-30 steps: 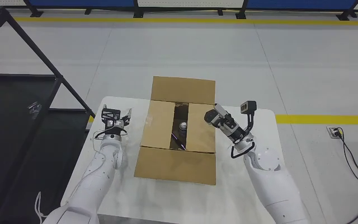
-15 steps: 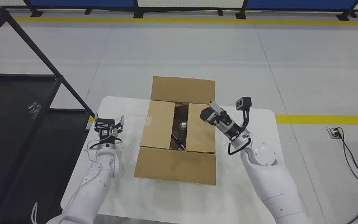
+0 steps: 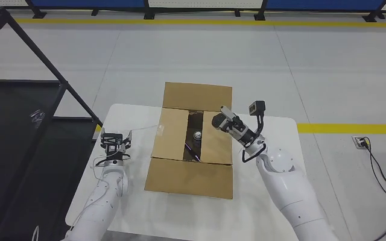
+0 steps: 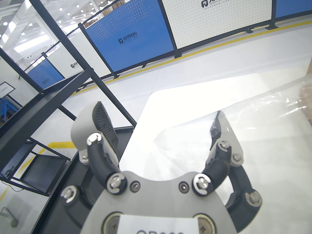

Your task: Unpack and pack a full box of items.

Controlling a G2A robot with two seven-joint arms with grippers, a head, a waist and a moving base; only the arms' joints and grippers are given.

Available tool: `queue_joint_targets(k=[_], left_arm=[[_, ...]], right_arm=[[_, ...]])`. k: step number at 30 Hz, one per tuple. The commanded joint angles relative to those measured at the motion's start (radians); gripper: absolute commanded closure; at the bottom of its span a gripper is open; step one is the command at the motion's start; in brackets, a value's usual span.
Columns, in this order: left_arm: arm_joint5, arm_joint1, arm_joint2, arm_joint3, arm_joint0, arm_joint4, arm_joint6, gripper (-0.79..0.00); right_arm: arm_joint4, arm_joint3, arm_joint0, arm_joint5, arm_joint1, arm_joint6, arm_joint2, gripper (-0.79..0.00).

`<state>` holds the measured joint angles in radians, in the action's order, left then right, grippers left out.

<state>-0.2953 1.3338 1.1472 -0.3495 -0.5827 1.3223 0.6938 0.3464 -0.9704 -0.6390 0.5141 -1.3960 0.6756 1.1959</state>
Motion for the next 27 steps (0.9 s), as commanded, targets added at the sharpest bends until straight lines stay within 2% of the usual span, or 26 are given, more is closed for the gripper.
queue_joint_targets(k=[1,12,27], left_arm=[[0.006,-0.002,0.001,-0.008,-0.005,0.006,-0.002,-0.785],[0.039,-0.024,0.007,0.001,0.0,0.068,-0.074,-0.785],[-0.004,-0.056,0.048,0.039,0.02,0.08,-0.114,-0.785]], right_arm=[[0.001,0.007,0.008,0.001,-0.002,0.001,-0.004,-0.785],[0.01,0.049,0.04,0.012,-0.009,0.013,-0.02,-0.785],[0.016,0.076,0.049,0.022,-0.008,0.027,-0.012,-0.785]])
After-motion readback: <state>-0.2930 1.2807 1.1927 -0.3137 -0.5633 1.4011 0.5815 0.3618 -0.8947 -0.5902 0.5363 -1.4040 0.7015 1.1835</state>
